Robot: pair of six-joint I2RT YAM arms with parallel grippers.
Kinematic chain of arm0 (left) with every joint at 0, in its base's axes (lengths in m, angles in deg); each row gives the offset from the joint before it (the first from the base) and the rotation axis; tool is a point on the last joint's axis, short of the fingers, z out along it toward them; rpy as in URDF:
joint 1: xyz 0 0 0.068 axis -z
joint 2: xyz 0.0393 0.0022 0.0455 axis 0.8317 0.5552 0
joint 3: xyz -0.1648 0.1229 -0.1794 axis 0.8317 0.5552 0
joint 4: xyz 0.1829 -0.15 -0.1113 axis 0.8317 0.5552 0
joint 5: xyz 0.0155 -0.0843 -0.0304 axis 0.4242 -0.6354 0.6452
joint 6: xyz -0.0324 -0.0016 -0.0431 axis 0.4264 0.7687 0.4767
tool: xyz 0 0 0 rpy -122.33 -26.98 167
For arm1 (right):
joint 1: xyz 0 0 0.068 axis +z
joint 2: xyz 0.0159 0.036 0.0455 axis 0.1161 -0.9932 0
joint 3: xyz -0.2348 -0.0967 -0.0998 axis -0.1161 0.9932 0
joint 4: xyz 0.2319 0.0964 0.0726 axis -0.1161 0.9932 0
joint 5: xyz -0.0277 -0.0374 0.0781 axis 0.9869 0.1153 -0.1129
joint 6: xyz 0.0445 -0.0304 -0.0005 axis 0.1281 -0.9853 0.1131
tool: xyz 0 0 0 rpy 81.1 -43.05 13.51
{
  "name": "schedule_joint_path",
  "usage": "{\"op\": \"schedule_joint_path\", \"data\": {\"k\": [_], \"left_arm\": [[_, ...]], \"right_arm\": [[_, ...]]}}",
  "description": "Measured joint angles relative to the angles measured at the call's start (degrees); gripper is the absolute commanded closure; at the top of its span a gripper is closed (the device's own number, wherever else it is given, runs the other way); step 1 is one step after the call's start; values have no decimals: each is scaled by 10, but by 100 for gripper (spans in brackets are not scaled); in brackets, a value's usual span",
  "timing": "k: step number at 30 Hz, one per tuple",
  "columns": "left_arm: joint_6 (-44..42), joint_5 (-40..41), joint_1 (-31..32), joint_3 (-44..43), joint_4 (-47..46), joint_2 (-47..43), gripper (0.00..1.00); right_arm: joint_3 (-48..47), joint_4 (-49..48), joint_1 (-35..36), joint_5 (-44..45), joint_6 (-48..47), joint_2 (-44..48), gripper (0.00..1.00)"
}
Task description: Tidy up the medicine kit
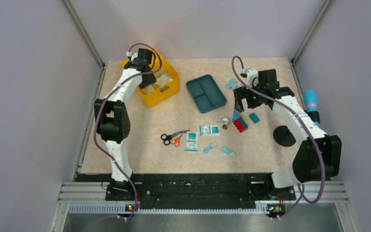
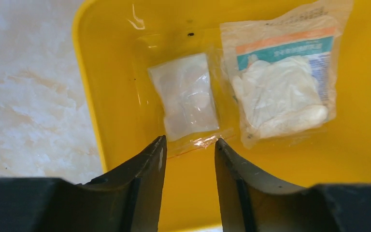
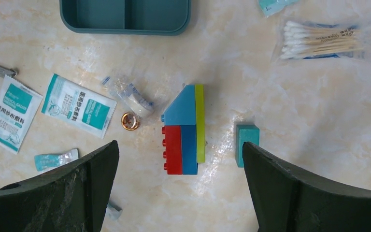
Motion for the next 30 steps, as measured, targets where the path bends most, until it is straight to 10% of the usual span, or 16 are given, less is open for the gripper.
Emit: {"op": "schedule_joint_path", "data": {"k": [16, 30], "left_arm": [[-213, -236, -1, 111, -127, -207, 47], [-184, -447, -51, 164, -183, -237, 50]], "right_arm": [[-30, 49, 28, -117, -200, -58, 24], [-52, 42, 94, -86, -310, -226, 49]]}}
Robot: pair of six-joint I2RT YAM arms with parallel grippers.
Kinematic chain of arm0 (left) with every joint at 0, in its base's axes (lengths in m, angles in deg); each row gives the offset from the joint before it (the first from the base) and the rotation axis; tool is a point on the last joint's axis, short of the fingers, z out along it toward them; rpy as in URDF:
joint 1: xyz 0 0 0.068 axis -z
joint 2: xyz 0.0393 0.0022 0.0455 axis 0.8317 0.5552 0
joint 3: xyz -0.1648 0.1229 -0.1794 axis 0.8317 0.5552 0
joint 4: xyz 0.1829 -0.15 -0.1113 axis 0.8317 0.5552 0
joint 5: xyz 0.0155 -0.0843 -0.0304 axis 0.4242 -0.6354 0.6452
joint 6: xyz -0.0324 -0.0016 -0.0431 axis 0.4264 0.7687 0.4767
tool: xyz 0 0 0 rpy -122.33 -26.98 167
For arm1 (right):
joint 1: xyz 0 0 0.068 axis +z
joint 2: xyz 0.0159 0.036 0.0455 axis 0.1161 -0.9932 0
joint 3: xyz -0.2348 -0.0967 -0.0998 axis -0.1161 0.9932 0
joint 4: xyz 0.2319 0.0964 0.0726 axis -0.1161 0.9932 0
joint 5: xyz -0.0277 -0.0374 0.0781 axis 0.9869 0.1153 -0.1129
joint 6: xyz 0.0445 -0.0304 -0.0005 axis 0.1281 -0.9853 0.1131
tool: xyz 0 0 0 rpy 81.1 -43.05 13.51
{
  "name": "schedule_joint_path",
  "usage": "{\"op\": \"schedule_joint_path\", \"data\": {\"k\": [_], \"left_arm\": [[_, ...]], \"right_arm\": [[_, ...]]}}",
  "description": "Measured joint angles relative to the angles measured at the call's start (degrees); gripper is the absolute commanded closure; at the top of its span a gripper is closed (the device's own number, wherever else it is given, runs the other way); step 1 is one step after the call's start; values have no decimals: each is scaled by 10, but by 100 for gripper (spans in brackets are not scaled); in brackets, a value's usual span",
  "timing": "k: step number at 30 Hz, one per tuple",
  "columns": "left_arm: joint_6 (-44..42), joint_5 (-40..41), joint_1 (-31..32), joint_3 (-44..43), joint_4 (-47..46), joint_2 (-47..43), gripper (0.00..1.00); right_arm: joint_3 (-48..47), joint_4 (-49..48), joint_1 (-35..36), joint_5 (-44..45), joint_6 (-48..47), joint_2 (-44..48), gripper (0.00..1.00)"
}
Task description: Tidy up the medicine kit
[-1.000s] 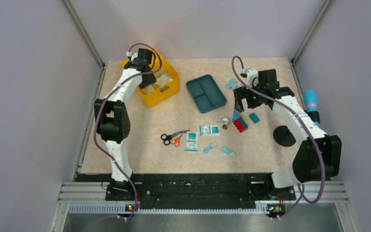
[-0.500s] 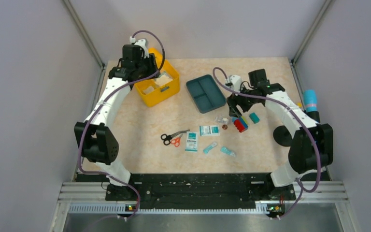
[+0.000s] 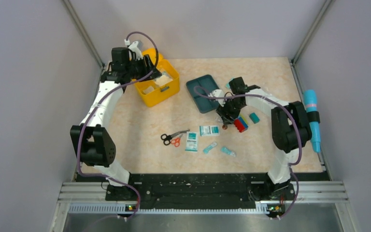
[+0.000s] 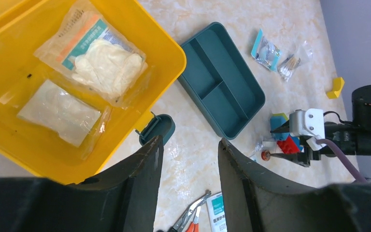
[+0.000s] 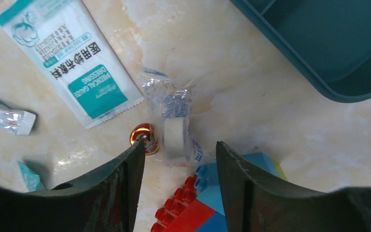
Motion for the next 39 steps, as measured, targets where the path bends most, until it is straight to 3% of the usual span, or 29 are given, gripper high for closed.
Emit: {"op": "schedule_joint_path", "data": {"k": [5, 9, 14, 21, 31, 32, 33, 36, 37, 39], "left_arm": [[4, -16, -7, 18, -2, -2, 51], [4, -22, -10, 21, -2, -3, 51], [-1, -24, -24, 24, 0, -13, 52], [-21, 14, -88, 29, 22, -52, 53], [-18, 110, -153, 101, 35, -142, 53], [-17, 112, -157, 106, 38, -148, 53], [-15, 115, -161, 112, 41, -154, 53], [-11, 121, -168, 124, 50, -169, 53], [-10, 122, -170, 128, 51, -172, 53], [-5, 122, -172, 135, 53, -176, 53]], "right_arm": [[-3, -11, 0, 14, 2, -13, 81], [-22, -8, 0, 18, 16, -13, 100], [-107, 8, 0, -2, 63, -13, 100], [-337, -23, 5, -75, 217, -40, 100], [-555, -155, 100, -143, 440, -207, 100], [-569, -168, 112, -146, 458, -231, 98], [-581, -179, 123, -149, 473, -254, 89], [-612, -217, 152, -151, 514, -317, 50], [-615, -223, 155, -151, 519, -325, 42], [-630, -273, 174, -141, 560, -371, 39]]}}
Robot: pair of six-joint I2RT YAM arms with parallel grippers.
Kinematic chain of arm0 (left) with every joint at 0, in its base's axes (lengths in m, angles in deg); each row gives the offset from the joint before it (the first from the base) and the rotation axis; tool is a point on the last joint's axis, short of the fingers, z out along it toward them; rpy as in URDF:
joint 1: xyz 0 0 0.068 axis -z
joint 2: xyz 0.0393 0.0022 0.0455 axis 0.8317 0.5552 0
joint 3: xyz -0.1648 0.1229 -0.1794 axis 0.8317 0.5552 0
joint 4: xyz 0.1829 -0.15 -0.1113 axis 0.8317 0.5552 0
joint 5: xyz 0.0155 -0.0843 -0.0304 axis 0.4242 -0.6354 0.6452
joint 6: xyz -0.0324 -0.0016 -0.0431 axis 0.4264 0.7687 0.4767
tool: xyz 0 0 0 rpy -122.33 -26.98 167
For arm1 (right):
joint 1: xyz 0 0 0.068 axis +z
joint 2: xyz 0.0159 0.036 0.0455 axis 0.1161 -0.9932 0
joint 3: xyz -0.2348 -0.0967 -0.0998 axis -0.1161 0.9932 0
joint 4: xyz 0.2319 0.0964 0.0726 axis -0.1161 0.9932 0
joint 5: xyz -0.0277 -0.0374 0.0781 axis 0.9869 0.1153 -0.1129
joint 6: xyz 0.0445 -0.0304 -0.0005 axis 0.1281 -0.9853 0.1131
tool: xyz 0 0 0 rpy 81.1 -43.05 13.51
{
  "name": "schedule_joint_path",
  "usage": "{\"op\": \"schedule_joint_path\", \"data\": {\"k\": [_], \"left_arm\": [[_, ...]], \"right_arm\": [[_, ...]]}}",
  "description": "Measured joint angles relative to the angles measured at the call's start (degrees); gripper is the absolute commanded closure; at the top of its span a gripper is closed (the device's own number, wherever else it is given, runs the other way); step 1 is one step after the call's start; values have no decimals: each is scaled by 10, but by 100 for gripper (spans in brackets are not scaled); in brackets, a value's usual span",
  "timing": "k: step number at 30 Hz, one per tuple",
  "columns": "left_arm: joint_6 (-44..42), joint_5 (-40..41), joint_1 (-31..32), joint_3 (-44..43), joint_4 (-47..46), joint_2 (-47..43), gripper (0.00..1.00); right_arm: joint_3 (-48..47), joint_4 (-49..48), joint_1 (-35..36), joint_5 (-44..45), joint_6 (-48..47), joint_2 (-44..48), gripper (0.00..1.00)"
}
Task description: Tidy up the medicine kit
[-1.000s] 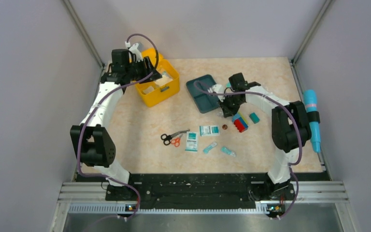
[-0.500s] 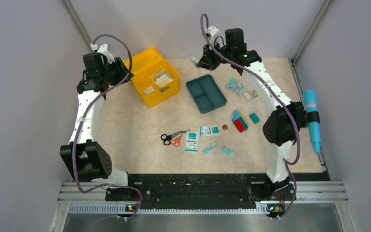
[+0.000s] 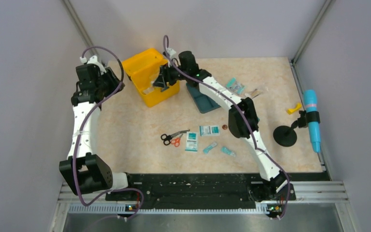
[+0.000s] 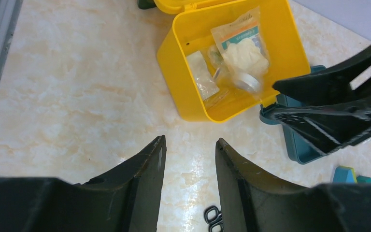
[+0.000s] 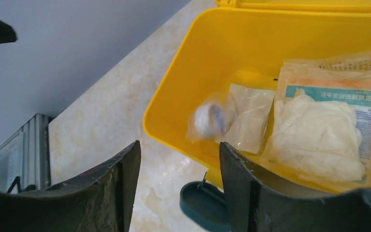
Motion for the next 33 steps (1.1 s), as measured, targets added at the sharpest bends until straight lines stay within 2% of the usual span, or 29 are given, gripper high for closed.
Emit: {"op": "schedule_joint_path", "data": {"k": [4, 7, 9, 15, 19, 24, 28, 33], "left_arm": [[11, -10, -2, 10, 2, 0, 53], [21, -17, -2, 18, -3, 0, 53], [26, -23, -2, 25, -8, 0, 53], [33, -47, -2, 51, -23, 0, 55], [31, -69, -2, 59, -33, 0, 61], [18, -98, -2, 60, -35, 0, 61], [5, -113, -2, 60, -35, 0, 61], [-6, -119, -2, 59, -34, 0, 61]], "right_arm": [[-2, -13, 10, 23, 16, -20, 38], [-6, -14, -3, 26, 9, -11, 30], [1, -5, -24, 27, -11, 9, 28], [83, 64, -133, 83, -134, 118, 39], [137, 119, -212, 169, -222, 167, 40], [171, 205, -246, 246, -350, 158, 39], [171, 282, -241, 265, -435, 123, 37], [138, 349, -243, 282, -493, 57, 39]]}}
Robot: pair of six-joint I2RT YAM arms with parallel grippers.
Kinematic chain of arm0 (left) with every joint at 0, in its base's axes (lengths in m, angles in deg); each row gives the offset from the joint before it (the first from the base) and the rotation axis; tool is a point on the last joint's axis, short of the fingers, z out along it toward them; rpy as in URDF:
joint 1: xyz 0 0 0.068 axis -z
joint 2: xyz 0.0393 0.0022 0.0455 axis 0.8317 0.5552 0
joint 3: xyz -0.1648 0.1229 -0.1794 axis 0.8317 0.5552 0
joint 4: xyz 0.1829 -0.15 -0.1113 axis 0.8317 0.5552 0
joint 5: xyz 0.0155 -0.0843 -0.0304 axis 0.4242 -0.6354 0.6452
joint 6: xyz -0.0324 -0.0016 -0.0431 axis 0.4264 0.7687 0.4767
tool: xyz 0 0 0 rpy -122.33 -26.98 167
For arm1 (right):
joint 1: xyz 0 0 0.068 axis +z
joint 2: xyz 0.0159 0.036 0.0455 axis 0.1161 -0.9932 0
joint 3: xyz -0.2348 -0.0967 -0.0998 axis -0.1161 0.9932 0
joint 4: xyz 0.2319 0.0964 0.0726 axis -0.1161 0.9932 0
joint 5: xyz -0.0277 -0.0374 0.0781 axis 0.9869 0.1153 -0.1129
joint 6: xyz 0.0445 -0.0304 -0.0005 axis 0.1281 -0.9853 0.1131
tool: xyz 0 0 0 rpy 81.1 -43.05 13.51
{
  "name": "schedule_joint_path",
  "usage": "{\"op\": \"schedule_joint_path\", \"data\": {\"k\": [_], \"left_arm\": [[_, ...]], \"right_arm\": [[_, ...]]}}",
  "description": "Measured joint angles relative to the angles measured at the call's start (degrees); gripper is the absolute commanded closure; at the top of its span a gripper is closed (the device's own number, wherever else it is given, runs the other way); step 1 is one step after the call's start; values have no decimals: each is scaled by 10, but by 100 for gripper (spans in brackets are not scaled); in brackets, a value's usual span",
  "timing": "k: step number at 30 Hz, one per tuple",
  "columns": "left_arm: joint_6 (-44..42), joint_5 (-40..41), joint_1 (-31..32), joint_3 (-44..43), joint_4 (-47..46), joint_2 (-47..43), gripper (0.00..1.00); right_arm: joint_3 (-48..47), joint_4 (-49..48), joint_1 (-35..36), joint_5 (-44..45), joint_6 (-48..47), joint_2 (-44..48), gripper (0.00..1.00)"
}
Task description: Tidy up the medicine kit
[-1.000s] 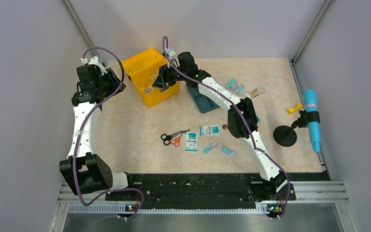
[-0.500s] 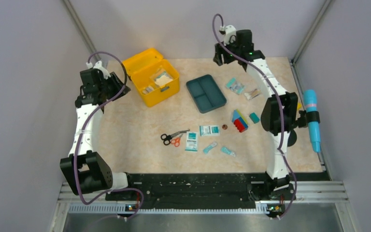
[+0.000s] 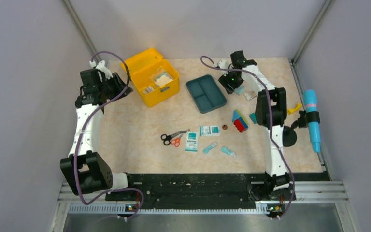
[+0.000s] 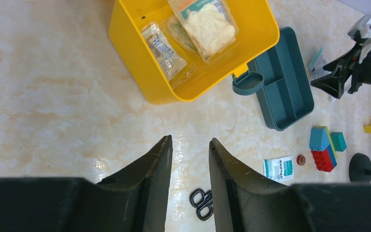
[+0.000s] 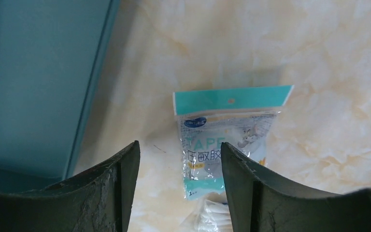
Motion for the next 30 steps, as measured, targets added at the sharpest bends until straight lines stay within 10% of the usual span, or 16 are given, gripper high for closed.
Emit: {"op": "schedule_joint_path", "data": {"k": [4, 14, 30], "left_arm": [[-5, -2, 0, 0, 0, 0, 61], [-12, -2, 0, 0, 0, 0, 62], [21, -80, 80, -26, -50, 68, 49]], "right_arm": [[-6, 24, -8, 13, -24, -22, 45], [2, 15, -22, 37, -48, -21, 100], [92, -55, 21, -135, 59, 199, 100]]}}
